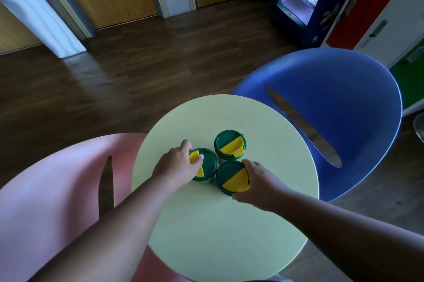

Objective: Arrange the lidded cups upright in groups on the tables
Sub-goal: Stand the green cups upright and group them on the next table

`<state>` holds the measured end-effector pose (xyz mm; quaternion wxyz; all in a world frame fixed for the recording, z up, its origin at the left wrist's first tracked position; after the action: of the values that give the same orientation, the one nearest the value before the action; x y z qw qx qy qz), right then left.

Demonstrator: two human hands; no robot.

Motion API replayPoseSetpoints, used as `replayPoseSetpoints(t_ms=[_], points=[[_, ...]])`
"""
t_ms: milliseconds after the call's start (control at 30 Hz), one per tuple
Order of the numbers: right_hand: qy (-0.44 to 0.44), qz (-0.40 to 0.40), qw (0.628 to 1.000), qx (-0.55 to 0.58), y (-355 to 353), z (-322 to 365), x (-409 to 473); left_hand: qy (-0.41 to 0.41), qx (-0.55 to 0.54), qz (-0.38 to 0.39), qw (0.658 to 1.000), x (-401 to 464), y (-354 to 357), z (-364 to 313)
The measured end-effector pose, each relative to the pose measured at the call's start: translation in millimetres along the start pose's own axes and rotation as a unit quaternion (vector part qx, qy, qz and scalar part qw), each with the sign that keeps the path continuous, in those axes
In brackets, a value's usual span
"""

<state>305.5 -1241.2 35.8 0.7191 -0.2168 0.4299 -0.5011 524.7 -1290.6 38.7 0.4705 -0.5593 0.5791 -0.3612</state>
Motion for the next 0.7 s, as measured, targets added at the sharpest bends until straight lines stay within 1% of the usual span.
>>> replayPoseSetpoints(t_ms=[167, 267, 300, 367, 433, 500, 567, 700], points=[[-0.007, -0.005, 1.0, -0.001, 1.3, -1.4, 2.3, -0.037, -0.02, 0.016, 0.999, -1.7, 1.0, 0.9], [-0.005, -0.006, 1.0, 0.0, 1.5, -2.7, 2.4, -0.039, -0.029, 0.021, 0.999, -1.0, 3.2, 1.8], [0.001, -0.004, 1.0, -0.002, 2.0, -3.5, 2.1, -0.024, -0.037, 0.019, 0.999, -1.3, 4.6, 1.0], [0.011, -0.001, 1.0, -0.001, 4.2, -4.4, 2.1, 0.035, -0.066, 0.031, 0.997, -3.3, 9.5, -3.5], [0.01, -0.003, 1.0, 0.003, 5.6, -5.4, 3.7, 0.084, -0.089, 0.075, 0.99, -7.2, 14.4, -8.0], [0.005, -0.002, 1.0, 0.004, 5.0, -7.3, 5.5, 0.105, -0.093, 0.107, 0.984, -9.2, 17.0, -8.7], [-0.006, -0.001, 1.0, -0.001, 2.4, -8.5, 7.3, 0.114, -0.093, 0.103, 0.984, -8.9, 16.6, -7.7], [-0.017, -0.002, 1.0, -0.009, 0.2, -9.4, 8.5, 0.123, -0.085, 0.071, 0.986, -10.2, 13.3, -9.7]])
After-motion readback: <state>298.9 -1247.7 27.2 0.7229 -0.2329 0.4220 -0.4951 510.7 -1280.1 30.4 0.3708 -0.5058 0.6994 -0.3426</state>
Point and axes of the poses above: each hand's wrist, its own x-axis towards the middle knuckle, its own y-axis out of the palm, z = x × y, the point moved 7 cm from there along x, towards the middle knuckle, and after that the axes turned 8 degrees about -z, right-handed, at the moved point
